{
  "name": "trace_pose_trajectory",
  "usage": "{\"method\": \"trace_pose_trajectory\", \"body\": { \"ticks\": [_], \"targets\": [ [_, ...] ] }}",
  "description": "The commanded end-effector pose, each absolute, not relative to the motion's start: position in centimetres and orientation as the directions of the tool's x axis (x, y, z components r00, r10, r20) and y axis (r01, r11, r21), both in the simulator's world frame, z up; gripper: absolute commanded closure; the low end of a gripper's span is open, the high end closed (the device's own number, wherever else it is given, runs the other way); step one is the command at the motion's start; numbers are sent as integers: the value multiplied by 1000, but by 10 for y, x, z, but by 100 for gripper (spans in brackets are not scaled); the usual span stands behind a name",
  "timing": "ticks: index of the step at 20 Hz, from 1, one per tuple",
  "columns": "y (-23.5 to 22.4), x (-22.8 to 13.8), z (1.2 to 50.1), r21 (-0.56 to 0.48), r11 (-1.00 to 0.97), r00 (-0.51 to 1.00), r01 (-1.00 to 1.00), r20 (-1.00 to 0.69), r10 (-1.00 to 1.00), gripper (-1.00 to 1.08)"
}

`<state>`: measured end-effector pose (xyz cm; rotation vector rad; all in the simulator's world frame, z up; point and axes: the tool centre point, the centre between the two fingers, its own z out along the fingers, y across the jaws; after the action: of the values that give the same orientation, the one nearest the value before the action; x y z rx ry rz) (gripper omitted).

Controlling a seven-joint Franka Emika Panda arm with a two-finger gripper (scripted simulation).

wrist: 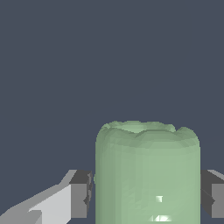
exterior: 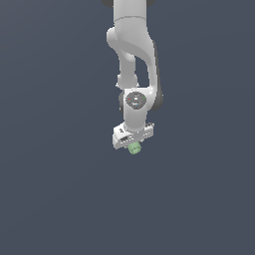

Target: Pick up the object and move it to a goal position.

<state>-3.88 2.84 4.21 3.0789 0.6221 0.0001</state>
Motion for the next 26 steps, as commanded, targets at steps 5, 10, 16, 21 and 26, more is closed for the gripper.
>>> {"method": "trace_pose_trajectory", "body": {
  "ticks": [5,10,16,21,26],
  "targets": [
    [24,-34,47,1,-922,922,388,0,388,108],
    [10,-21,62,0,-921,921,389,0,389,108],
    [-16,4,90,-1,-921,921,389,0,389,108],
    [-43,31,119,-1,-921,921,389,0,389,108],
    [-68,56,146,-1,-921,921,389,0,389,108]
  ]
}}
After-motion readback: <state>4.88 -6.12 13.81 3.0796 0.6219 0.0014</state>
